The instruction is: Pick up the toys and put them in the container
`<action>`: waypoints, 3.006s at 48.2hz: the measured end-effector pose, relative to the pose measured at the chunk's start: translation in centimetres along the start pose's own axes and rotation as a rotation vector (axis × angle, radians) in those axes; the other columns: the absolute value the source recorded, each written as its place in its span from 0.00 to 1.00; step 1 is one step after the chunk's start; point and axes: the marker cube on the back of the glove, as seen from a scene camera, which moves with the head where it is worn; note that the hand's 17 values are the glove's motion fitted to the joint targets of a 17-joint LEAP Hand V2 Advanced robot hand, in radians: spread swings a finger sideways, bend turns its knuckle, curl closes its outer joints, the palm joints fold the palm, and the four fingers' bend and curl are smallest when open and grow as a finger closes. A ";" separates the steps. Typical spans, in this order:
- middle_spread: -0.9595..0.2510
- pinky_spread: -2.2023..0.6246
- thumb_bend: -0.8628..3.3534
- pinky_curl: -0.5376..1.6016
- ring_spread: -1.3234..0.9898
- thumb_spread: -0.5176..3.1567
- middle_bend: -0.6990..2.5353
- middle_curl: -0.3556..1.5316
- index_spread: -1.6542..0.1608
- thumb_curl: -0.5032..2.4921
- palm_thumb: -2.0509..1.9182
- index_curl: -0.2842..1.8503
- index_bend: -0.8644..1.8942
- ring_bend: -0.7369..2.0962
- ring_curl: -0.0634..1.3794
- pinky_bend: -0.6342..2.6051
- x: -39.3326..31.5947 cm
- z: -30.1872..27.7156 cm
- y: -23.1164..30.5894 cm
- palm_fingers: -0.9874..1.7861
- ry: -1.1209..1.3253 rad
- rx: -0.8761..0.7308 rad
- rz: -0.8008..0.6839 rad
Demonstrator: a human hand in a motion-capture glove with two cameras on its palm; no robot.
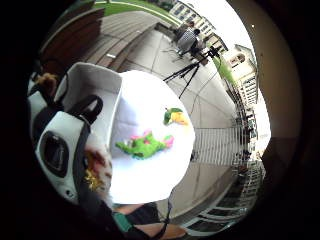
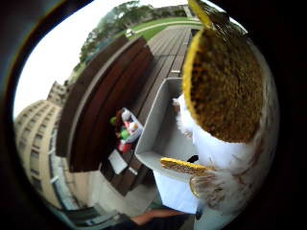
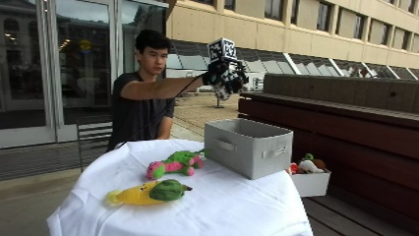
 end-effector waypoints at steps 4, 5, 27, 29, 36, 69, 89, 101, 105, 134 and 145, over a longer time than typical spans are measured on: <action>0.45 0.62 0.26 0.42 0.40 0.32 0.46 0.54 0.71 0.50 0.68 0.13 0.36 0.69 0.37 0.45 -2.5 0.5 -0.6 0.73 -0.013 -0.011 -0.026; 0.45 0.62 0.26 0.42 0.40 0.32 0.46 0.54 0.72 0.50 0.68 0.13 0.36 0.69 0.37 0.45 -2.9 0.8 -0.7 0.73 -0.016 -0.014 -0.032; 0.71 0.69 0.18 0.49 0.48 0.38 0.35 0.49 0.74 0.38 0.49 0.13 0.32 0.64 0.32 0.63 -0.4 4.9 -2.4 0.39 -0.103 -0.154 -0.054; 0.73 0.70 0.18 0.48 0.49 0.38 0.35 0.48 0.74 0.36 0.49 0.13 0.32 0.64 0.32 0.64 0.2 4.6 -2.4 0.38 -0.086 -0.140 -0.058; 0.77 0.72 0.18 0.48 0.51 0.38 0.36 0.48 0.74 0.33 0.49 0.14 0.34 0.65 0.31 0.65 4.5 4.0 -1.6 0.37 -0.013 -0.117 -0.070; 0.74 0.78 0.19 0.43 0.51 0.38 0.34 0.44 0.75 0.26 0.49 0.19 0.34 0.58 0.24 0.62 21.8 15.5 10.8 0.30 -0.019 -0.299 0.073; 0.84 0.79 0.19 0.42 0.54 0.37 0.34 0.44 0.78 0.26 0.50 0.15 0.30 0.59 0.24 0.62 22.1 26.2 15.7 0.28 -0.061 -0.455 0.028; 0.85 0.78 0.21 0.42 0.51 0.38 0.40 0.47 0.78 0.27 0.55 0.12 0.28 0.72 0.31 0.62 21.2 29.9 18.0 0.32 -0.028 -0.485 0.031; 0.83 0.78 0.23 0.42 0.49 0.40 0.44 0.48 0.79 0.27 0.59 0.12 0.28 0.76 0.33 0.62 21.2 30.1 18.3 0.33 -0.033 -0.452 0.046; 0.66 0.63 0.32 0.40 0.44 0.34 0.60 0.51 0.75 0.37 0.78 0.13 0.34 0.80 0.34 0.57 23.1 27.9 18.2 0.69 -0.011 -0.149 0.170; 0.60 0.62 0.30 0.39 0.44 0.26 0.56 0.48 0.74 0.39 0.75 0.17 0.46 0.74 0.32 0.50 24.6 25.6 17.7 0.77 -0.070 -0.178 0.250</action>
